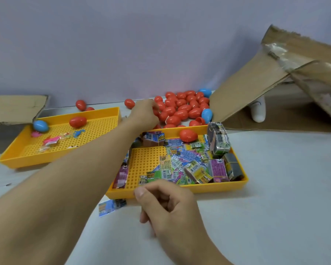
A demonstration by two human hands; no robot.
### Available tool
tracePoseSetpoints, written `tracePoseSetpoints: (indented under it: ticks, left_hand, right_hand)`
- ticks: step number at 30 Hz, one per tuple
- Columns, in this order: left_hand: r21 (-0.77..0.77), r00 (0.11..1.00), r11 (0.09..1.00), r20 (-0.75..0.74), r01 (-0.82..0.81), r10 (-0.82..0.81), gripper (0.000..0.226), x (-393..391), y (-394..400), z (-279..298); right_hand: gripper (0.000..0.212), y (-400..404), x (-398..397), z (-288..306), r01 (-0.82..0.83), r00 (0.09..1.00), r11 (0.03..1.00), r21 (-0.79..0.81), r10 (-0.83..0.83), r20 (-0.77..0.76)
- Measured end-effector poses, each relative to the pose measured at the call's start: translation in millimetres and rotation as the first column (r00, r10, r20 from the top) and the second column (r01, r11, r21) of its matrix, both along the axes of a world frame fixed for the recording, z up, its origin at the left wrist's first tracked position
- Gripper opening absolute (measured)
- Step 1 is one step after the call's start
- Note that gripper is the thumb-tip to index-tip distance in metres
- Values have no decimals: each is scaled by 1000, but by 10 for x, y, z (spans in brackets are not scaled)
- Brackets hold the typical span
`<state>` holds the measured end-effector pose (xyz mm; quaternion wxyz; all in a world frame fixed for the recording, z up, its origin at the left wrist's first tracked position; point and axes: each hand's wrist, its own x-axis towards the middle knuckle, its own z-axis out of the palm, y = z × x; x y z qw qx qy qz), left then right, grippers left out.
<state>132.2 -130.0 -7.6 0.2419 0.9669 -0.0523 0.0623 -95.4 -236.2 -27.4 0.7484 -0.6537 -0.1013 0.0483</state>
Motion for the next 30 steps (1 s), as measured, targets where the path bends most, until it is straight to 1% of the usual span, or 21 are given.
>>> tracePoseSetpoints:
  ticks: [2, 3, 4, 6, 9, 11, 13, 16, 20, 21, 22, 24, 30]
  left_hand:
    - [-42, 995, 999, 98, -21, 25, 38, -57, -4, 19]
    - [-69, 988, 998, 151, -6, 16, 39, -117, -5, 50]
    - [-120, 982, 992, 189, 33, -10, 40, -200, 0, 91]
    - [-265, 973, 955, 216, 135, -78, 39, -427, 11, 189]
    - [-493, 967, 841, 224, 223, -125, 41, -917, 47, 338]
    - [-649, 966, 721, 228, 244, -123, 39, -1308, 95, 402]
    - [-746, 964, 615, 247, 256, -102, 36, -1680, 175, 426]
    - [-816, 966, 524, 250, 244, -62, 39, -2153, 310, 267]
    - [-895, 987, 421, 163, 148, 1, 39, -2607, 392, -111]
    - [-903, 989, 411, 145, 124, 19, 39, -2650, 404, -161]
    - [-901, 990, 420, 137, 114, 26, 38, -2667, 416, -183]
    - [-881, 991, 460, 131, 115, 3, 36, -2671, 440, -184]
    - [-898, 997, 435, 61, 74, -44, 38, -2647, 496, -144]
  right_hand:
    - [17, -15, 3, -1, -2, 1000, 1000, -7, 3, 13]
    - [17, -21, 4, -2, -3, 1000, 1000, -11, 3, 17]
    - [17, -24, 4, -5, -4, 1000, 1000, -12, 4, 20]
    - [17, -21, 11, -15, -5, 1000, 1000, 0, 5, 20]
    - [17, -18, 17, -17, 1, 1000, 999, 41, -1, -3]
    - [17, -19, 17, -8, 12, 1000, 998, 70, -10, -25]
    - [19, -14, 20, 2, 25, 998, 994, 103, -20, -53]
    - [22, -10, 23, 16, 42, 996, 987, 157, -29, -83]
    - [29, 5, 2, 43, 32, 997, 977, 209, -17, -72]
    - [30, 7, -4, 46, 22, 998, 977, 212, -9, -64]
    - [30, 9, -7, 47, 13, 999, 980, 198, -3, -52]
    - [31, 13, -36, 48, 11, 999, 989, 145, -6, -33]
    - [29, 17, -121, 75, -1, 1000, 1000, -12, 2, 22]
